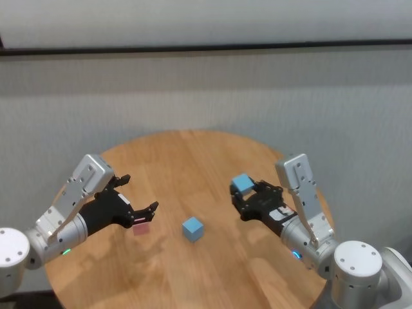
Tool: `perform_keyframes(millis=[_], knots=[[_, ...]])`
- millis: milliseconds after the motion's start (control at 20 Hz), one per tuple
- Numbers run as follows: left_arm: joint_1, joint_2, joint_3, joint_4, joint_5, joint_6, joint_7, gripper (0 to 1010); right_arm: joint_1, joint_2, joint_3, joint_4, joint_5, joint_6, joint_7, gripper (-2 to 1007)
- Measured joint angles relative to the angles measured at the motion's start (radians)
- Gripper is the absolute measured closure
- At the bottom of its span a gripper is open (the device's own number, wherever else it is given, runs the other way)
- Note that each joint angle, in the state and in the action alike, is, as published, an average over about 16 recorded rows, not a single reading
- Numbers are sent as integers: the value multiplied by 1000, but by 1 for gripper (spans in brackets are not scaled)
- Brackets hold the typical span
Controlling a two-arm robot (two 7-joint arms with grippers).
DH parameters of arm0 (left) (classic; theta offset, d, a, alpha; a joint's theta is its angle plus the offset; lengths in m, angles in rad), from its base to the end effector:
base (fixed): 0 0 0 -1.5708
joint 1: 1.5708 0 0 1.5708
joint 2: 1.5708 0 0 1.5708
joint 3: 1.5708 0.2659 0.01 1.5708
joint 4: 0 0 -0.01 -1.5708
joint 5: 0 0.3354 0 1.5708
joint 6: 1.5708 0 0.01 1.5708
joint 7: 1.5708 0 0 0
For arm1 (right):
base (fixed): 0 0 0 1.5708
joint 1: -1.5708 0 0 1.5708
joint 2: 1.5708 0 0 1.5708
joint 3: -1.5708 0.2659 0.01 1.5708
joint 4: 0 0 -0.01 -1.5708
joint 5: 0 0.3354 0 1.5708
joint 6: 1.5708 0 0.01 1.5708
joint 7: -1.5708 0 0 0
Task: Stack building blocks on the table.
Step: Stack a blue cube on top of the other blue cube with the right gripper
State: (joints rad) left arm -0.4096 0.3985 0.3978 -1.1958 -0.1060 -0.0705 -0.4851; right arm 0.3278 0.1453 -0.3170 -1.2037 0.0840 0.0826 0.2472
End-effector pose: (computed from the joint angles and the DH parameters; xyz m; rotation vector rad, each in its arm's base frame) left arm 0.4442 0.0386 -0.2638 0.3457 -0.2239 0.8480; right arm 0.4277 0.0435 -0.2882 -0.2397 0.0181 -1.0789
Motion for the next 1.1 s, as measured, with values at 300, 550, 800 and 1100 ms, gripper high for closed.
perform_keyframes(millis=[300,550,800,1100], knots=[[0,0,0,0,0,0,0,8,19,-9,-21,4,35,-43,69,635],[0,0,0,0,0,0,0,8,30,-20,-42,23,59,-52,94,635],[0,0,0,0,0,0,0,8,34,-29,-66,40,75,-54,107,635],[0,0,0,0,0,0,0,8,29,-26,-95,42,83,-51,122,635]])
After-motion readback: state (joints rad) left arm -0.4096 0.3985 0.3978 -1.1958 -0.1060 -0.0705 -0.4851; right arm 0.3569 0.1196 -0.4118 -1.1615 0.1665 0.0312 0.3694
